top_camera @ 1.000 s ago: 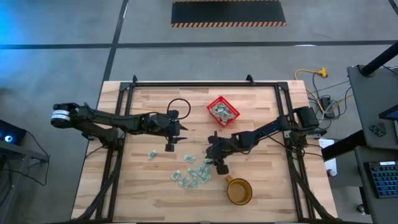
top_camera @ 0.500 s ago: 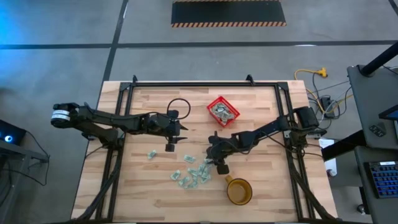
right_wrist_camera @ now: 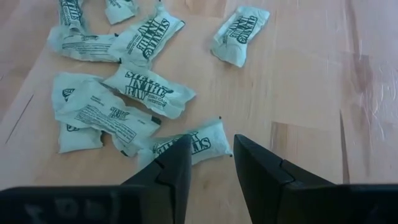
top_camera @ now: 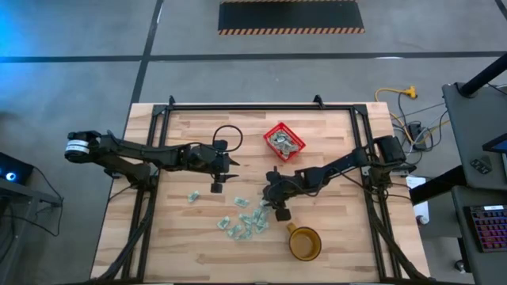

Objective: Pick and place Stevia / Truvia into bins
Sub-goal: Put the stevia packet into the red basket

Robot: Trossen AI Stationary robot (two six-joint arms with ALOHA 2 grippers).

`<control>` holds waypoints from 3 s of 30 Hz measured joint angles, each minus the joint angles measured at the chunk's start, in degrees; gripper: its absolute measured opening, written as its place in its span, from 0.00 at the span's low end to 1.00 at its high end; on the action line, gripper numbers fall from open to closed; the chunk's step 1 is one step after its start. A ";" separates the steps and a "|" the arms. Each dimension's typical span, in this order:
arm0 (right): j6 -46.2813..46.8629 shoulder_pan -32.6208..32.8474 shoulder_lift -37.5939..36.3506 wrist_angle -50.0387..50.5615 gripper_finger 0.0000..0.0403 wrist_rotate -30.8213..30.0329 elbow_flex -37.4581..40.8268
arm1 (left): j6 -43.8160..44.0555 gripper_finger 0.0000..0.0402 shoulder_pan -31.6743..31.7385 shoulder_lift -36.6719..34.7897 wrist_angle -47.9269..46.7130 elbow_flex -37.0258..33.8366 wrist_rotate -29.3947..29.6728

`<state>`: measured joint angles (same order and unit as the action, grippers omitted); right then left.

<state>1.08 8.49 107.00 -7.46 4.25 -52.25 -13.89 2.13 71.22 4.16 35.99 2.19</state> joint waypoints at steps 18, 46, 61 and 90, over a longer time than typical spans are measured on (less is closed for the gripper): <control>0.44 0.16 0.02 0.00 0.25 0.29 0.09 | 0.04 0.41 0.00 0.00 0.20 0.00 0.01; 1.26 0.37 5.04 -1.55 0.22 0.67 -2.08 | 0.07 0.41 -0.01 0.02 0.16 0.11 0.01; -2.54 0.39 5.26 7.58 0.07 -0.64 -7.63 | 0.04 0.41 0.00 0.04 -0.35 0.11 0.02; -5.68 -5.68 -15.70 27.53 0.02 -46.57 -6.81 | 0.00 0.41 0.04 0.04 1.31 0.04 0.27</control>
<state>-4.60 2.81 91.30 20.07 -42.33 -59.06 -13.89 2.17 71.26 5.48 36.03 2.46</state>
